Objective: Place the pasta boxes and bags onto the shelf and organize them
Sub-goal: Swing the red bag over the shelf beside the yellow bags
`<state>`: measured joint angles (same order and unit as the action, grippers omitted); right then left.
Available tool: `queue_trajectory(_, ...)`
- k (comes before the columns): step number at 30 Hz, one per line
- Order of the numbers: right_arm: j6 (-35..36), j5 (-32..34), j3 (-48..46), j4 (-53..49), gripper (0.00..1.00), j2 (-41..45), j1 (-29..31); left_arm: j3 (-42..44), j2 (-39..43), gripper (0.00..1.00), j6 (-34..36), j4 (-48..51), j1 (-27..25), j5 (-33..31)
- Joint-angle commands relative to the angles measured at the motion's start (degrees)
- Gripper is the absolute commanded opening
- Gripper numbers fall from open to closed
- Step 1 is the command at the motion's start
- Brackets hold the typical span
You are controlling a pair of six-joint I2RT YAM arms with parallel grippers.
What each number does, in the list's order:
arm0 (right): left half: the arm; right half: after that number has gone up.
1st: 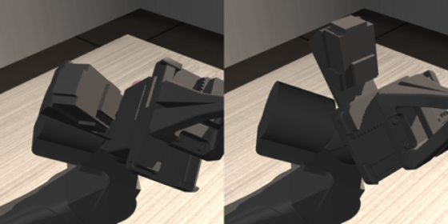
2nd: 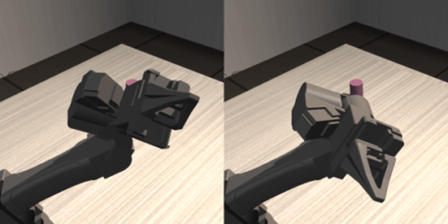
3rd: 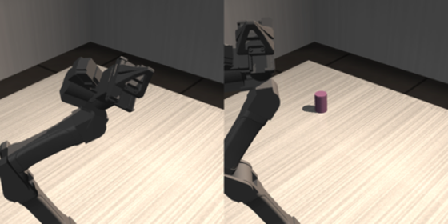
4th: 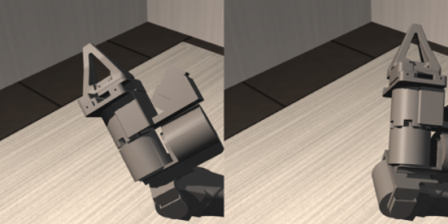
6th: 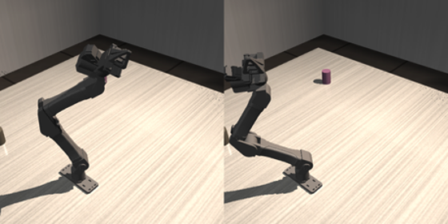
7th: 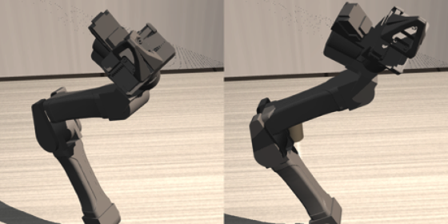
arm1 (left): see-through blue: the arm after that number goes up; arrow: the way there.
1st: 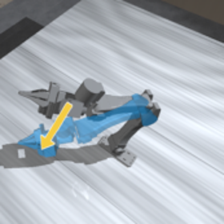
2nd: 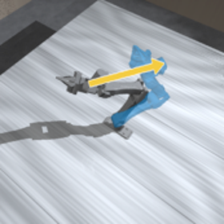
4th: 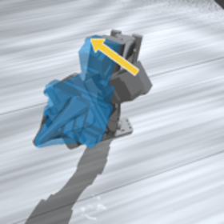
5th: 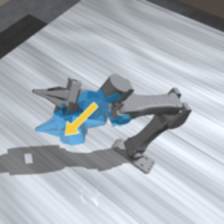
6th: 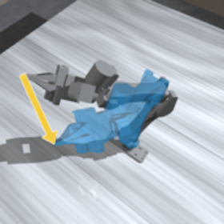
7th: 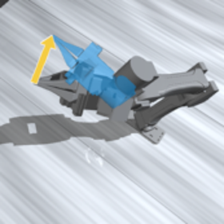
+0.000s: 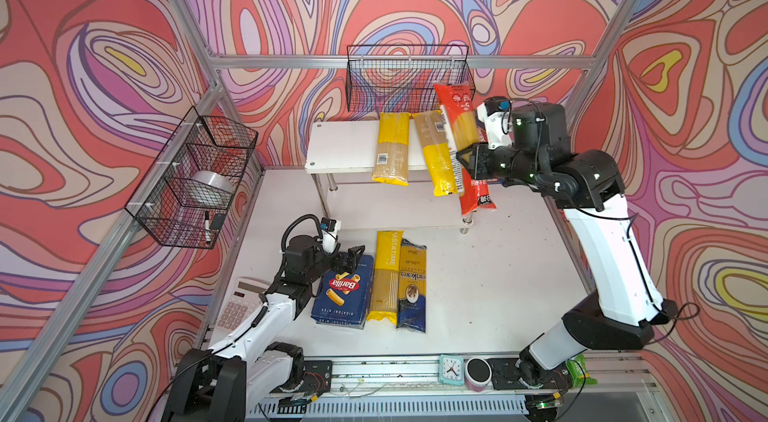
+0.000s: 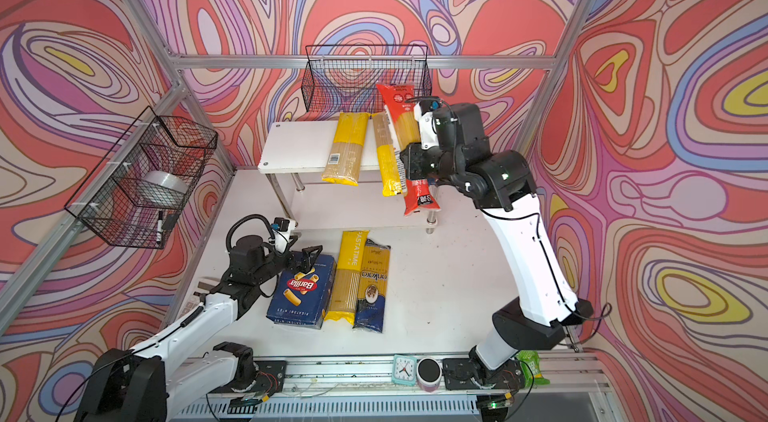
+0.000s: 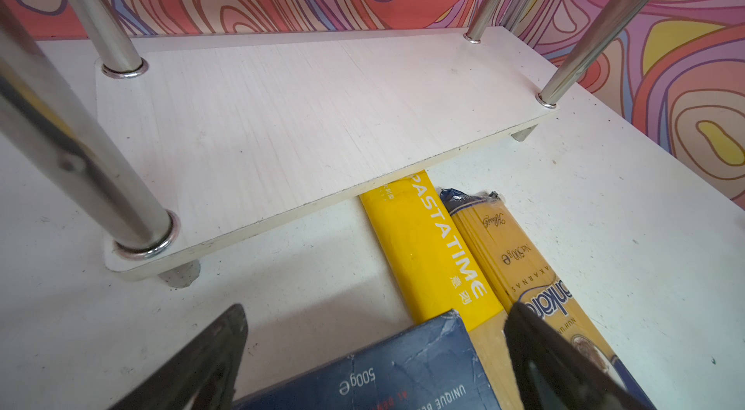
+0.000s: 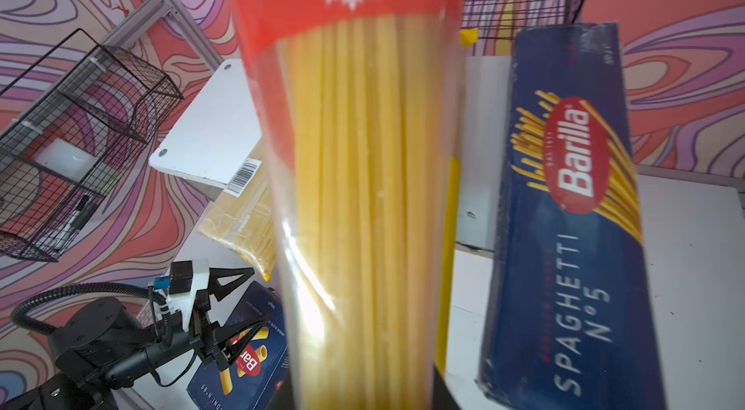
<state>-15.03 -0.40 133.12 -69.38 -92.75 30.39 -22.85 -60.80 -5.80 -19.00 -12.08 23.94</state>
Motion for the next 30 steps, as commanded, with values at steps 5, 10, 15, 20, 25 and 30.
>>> queue_trajectory(5,0.6,1.7,3.0,10.0,0.00,-1.3,5.2,-1.2,0.3,1.00,0.0,0.2,-0.2,-1.0)
queue_trajectory(10,0.3,1.2,2.7,13.6,0.00,-4.0,8.3,-1.1,0.4,1.00,0.1,0.2,-0.3,-0.8)
queue_trajectory(15,-0.3,-0.3,4.0,18.9,0.00,-7.8,12.9,-1.1,0.4,1.00,0.0,0.1,-0.3,-1.1)
queue_trajectory(20,-1.1,-2.7,7.8,22.6,0.00,-14.2,17.0,-1.1,0.4,1.00,-0.3,0.2,-0.2,-1.6)
queue_trajectory(25,-2.2,-4.7,8.3,26.6,0.00,-18.1,19.2,-0.9,0.7,1.00,-0.3,0.1,-0.2,-2.0)
queue_trajectory(30,-3.6,-5.9,8.2,30.4,0.00,-20.3,19.6,-0.6,1.1,1.00,-0.4,-0.2,-0.3,-2.0)
